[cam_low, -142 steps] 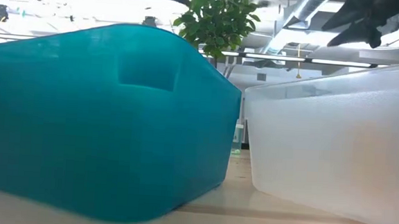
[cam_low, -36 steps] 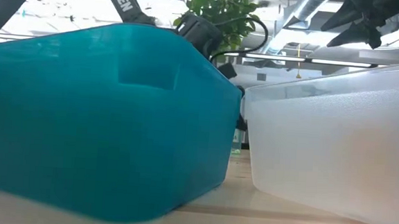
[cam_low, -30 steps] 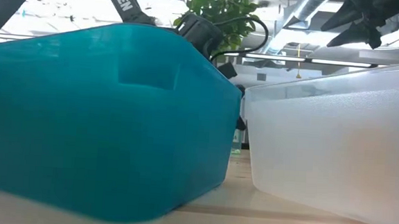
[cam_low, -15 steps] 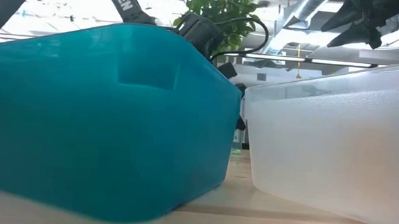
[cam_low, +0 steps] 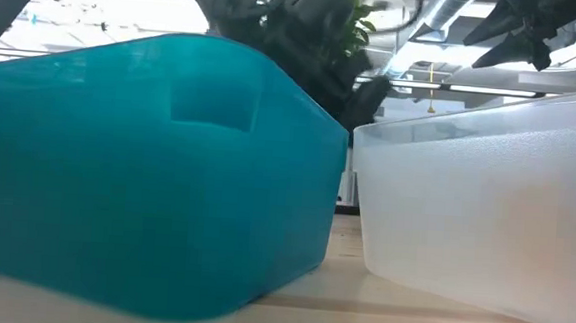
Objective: Pick and place medicine bottles into bin by pill shape (circle, oval)
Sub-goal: Put the small blue pill bottle into the transparent bin
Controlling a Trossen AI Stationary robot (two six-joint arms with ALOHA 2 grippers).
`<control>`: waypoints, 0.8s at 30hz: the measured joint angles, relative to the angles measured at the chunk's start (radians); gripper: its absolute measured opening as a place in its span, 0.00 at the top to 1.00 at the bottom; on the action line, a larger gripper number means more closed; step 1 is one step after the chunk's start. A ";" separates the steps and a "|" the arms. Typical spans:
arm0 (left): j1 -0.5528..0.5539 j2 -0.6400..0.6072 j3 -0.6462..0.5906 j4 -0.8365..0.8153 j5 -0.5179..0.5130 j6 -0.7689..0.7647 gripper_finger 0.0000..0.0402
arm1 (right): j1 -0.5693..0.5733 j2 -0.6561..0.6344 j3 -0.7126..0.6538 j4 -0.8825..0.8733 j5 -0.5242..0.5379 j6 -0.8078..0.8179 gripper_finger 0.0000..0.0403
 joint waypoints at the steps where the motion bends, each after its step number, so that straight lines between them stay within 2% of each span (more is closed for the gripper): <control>1: -0.007 -0.009 0.020 -0.027 0.001 0.000 0.73 | 0.000 0.000 0.000 0.000 0.000 0.000 0.33; 6: -0.052 -0.099 0.088 -0.142 -0.046 -0.005 0.73 | 0.000 0.000 0.000 0.000 0.000 0.000 0.33; 13: -0.148 -0.274 0.095 -0.201 -0.151 -0.068 0.71 | 0.000 0.000 0.000 -0.001 0.000 0.000 0.33; 24: -0.358 -0.261 0.091 -0.198 -0.151 -0.118 0.71 | 0.001 0.000 0.000 -0.007 -0.001 0.000 0.33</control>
